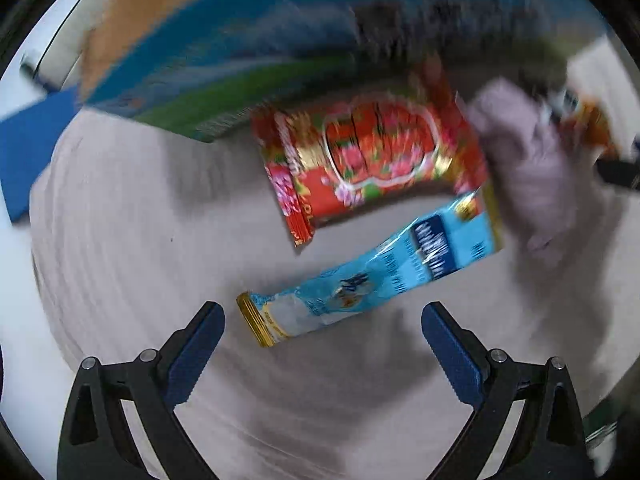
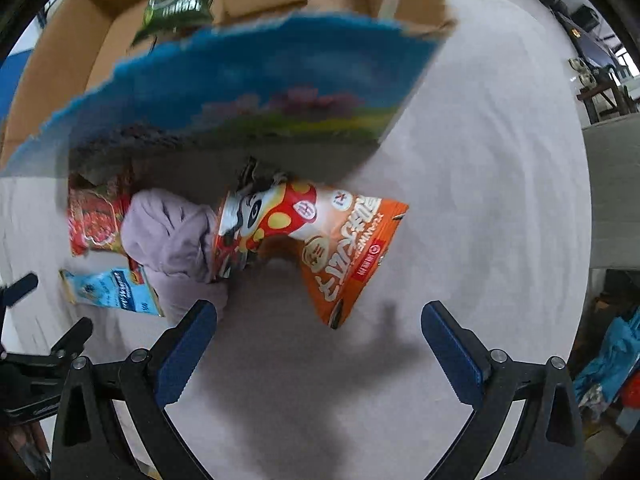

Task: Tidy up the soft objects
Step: 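Grasp the blue Nestle milk stick with the left tool while the right tool grasps the orange panda bag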

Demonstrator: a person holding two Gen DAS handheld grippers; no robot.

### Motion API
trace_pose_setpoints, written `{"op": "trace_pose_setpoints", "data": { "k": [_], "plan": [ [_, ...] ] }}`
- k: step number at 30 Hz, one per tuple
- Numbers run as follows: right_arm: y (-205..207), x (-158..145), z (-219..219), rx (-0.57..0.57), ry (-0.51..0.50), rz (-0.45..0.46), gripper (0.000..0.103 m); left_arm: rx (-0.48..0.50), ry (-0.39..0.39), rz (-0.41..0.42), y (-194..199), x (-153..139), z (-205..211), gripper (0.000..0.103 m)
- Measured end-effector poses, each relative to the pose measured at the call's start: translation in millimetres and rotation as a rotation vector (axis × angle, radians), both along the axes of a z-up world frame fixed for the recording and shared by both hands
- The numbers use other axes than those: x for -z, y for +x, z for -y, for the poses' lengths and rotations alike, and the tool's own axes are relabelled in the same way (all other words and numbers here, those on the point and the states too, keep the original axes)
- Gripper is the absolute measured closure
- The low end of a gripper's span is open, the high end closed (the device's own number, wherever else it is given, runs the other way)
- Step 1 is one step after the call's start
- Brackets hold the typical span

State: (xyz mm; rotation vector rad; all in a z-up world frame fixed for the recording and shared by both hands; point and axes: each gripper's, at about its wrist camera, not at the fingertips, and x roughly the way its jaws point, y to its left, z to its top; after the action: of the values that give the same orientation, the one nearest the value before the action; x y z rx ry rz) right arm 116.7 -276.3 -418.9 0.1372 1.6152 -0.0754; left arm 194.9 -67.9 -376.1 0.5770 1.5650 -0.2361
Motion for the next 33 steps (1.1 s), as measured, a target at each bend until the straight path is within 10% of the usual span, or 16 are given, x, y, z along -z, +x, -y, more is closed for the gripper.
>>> {"op": "trace_pose_setpoints", "data": {
  "k": [3,6,10,17,21,25,33],
  "plan": [
    [-2,3,-7,-0.032,-0.036,0.005,0.0,0.124,0.067,-0.003,-6,20,12,0.002],
    [-6,0,-14,-0.07,-0.091,0.029,0.0,0.271,0.105,0.028,-18,28,28,0.022],
    [-8,0,-22,-0.128,-0.125,0.036,0.0,0.224,0.039,-0.035,-18,20,39,0.064],
    [11,0,-18,-0.129,-0.115,0.061,0.006,-0.157,-0.155,-0.129,-40,10,21,0.068],
    [10,17,-6,-0.014,0.17,-0.055,0.035,-0.336,-0.234,-0.166,-54,8,9,0.068],
    [-12,4,-18,-0.092,0.318,-0.078,0.034,-0.441,-0.303,-0.204,-59,2,4,0.068],
    [11,-1,-37,-0.321,-0.044,0.038,0.034,-0.461,-0.287,-0.191,-56,4,8,0.067]
  ]
}}
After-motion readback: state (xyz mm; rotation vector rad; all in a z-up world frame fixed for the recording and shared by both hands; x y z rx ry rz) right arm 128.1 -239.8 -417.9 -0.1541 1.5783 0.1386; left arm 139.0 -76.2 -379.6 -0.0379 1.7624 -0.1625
